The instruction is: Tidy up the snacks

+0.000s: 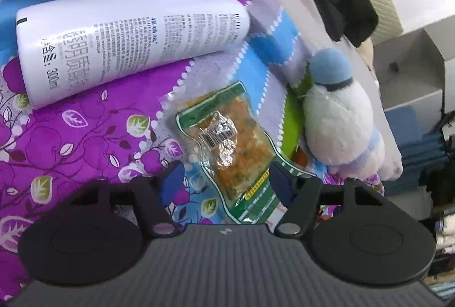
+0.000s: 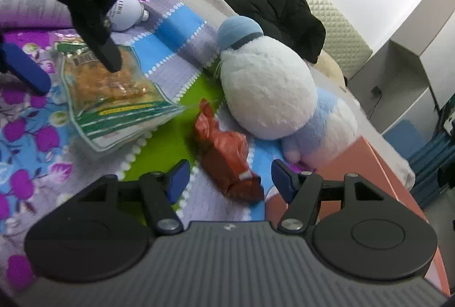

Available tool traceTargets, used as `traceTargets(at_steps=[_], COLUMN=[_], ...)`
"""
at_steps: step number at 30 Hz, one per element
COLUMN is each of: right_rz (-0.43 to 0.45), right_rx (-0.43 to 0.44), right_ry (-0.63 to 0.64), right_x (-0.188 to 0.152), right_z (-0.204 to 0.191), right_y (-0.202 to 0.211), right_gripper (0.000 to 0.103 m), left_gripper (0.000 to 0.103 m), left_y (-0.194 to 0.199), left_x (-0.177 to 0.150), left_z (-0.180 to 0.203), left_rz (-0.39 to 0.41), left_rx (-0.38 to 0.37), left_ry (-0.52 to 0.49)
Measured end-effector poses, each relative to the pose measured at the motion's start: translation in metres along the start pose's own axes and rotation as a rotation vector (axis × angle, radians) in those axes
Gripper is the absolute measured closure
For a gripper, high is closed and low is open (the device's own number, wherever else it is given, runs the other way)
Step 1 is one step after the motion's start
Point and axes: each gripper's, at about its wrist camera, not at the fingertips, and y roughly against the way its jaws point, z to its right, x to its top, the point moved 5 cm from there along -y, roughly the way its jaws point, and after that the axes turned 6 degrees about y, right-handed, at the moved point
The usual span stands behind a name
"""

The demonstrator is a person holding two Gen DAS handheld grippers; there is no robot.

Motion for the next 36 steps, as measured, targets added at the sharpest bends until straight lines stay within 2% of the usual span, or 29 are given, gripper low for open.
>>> traceTargets(at_steps=[4, 7, 8, 9, 12, 18, 24, 36], right_rz=[-0.003, -0.010, -0.013, -0.018, -0.035, -0.039, -0.035, -0.014], right_rx=[0.015, 0.029, 0.036, 0.049, 0.067, 0.080, 0.084, 0.137], right_ry=[0.012, -0.005, -0.016, -0.027, -0.039, -0.027, -0.042, -0.092], right_x=[0.005, 0.007, 0.007, 0.007, 0.009, 0.010, 0.003, -0.012], right_z=[0.000, 0.002, 0.003, 0.003, 0.000, -0.002, 0.001, 0.006], right_y=[-0.013, -0.019, -0.021, -0.022, -0.025, -0.017, 0.007, 0.084], right_gripper=[0.038, 0.038, 0.044, 0.054, 0.059, 0.060, 0.061, 0.062], left_gripper=[0.041, 0.050, 0.057, 0.062, 0.070, 0.086, 0.093, 0.096], left_y=[-0.004, -0.006, -0.008, -0.009, -0.011, -0.003, 0.019, 0.096], left_x=[0.006, 0.009, 0.010, 0.011, 0.012, 0.005, -0.011, -0.061], left_z=[0.000, 0.001, 0.002, 0.002, 0.002, 0.002, 0.002, -0.025], left_rz=[0.011, 0.023, 0.028, 0.032, 0.041, 0.041, 0.046, 0.046], left_rx=[0.034, 0.046, 0.050, 0.054, 0.046, 0.026, 0.007, -0.019], left_ry=[0.023, 0.031, 0.031, 0.030, 0.028, 0.006, -0.017, -0.021])
